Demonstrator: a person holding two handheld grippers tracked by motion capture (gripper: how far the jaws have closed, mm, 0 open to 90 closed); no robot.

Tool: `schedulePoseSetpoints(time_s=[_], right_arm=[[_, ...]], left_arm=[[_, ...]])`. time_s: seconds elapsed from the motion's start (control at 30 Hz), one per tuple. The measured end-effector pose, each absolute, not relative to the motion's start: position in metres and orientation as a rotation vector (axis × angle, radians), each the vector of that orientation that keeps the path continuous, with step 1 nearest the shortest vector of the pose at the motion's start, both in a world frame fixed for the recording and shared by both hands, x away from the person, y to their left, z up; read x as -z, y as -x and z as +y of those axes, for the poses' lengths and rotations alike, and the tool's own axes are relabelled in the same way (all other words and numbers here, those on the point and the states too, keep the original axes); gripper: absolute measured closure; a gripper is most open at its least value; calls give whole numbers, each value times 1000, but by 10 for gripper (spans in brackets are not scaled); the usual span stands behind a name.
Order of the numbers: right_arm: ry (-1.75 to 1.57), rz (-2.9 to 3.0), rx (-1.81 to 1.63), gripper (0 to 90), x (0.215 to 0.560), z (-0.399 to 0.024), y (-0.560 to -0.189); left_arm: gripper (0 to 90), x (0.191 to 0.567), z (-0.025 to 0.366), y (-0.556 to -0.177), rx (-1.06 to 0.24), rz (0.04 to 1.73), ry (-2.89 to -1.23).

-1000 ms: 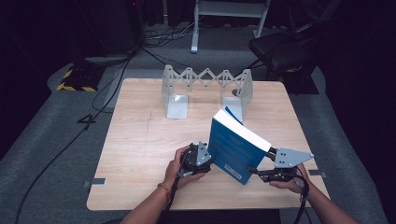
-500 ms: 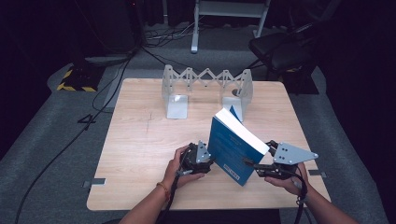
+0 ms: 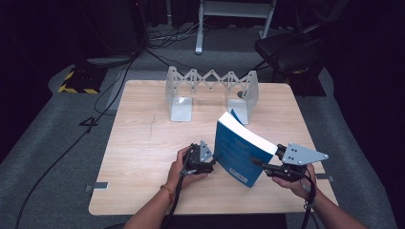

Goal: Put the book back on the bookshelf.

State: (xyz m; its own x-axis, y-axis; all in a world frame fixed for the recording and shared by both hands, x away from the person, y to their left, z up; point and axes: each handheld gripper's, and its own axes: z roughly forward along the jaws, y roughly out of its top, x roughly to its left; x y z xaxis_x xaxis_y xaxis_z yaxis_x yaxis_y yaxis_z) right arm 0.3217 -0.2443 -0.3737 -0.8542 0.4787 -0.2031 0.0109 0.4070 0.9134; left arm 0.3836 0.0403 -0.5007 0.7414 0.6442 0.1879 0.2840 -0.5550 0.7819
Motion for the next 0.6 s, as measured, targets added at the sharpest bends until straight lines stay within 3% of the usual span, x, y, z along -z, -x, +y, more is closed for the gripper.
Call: schedulePoseSetpoints(time_s=[0.2,0.3,0.6], right_arm=[[-436,2247,-1408,544,370,-246,-323],[-441,2251,-1421,484,360,-246,-323],[-489,2336,-1264,483,334,-236,-326]], left_arm=[[342,501,31,-390,-601,723,-2159],[342,500,27,-395,-574,740,-2139],[320,498,43,-377,-528,713,-2250]])
